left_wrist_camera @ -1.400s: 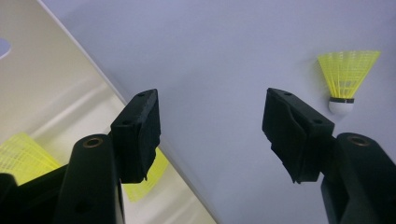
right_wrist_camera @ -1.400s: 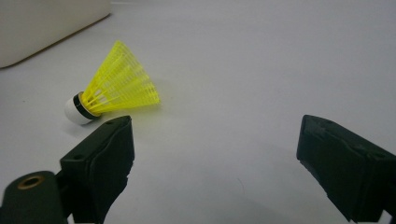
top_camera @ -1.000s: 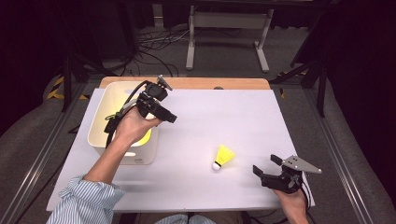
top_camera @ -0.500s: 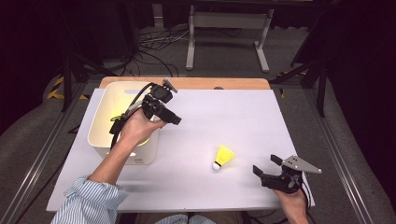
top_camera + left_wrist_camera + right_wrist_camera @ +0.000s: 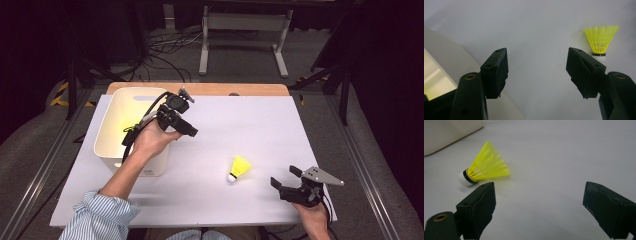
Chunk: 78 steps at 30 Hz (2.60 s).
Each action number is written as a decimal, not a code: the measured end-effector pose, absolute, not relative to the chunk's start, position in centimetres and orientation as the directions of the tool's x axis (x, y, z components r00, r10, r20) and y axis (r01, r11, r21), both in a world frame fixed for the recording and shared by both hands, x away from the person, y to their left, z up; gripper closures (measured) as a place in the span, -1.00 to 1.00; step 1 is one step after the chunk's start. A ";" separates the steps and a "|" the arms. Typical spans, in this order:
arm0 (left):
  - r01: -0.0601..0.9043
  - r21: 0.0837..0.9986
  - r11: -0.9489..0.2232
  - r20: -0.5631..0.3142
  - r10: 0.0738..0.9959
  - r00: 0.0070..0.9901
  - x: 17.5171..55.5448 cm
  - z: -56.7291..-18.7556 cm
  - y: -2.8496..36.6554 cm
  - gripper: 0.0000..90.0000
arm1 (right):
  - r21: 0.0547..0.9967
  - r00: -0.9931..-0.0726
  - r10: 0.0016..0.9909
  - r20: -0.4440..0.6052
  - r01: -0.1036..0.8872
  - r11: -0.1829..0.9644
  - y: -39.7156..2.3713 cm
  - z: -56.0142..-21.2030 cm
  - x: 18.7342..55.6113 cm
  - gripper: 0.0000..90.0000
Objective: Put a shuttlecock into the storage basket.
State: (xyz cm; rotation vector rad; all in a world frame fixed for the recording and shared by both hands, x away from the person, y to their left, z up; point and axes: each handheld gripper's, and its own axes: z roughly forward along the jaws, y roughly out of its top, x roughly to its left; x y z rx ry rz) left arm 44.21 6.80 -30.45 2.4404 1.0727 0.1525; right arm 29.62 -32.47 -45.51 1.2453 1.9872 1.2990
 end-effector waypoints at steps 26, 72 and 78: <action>0.666 0.435 -0.607 -0.090 0.706 0.702 43.9 -32.7 5.2 -0.30 | 0.887 -0.485 0.869 0.100 0.440 0.143 -32.4 -45.5 29.6 -0.73; 0.659 0.432 -0.616 -0.098 0.694 0.713 43.0 -34.0 5.0 -0.31 | 0.883 -0.516 0.854 0.067 0.430 0.191 -31.2 -45.1 29.8 -0.73; 0.656 0.432 -0.619 -0.099 0.691 0.716 42.7 -34.0 4.6 -0.30 | 0.874 -0.546 0.835 0.060 0.433 0.220 -30.4 -44.9 30.1 -0.70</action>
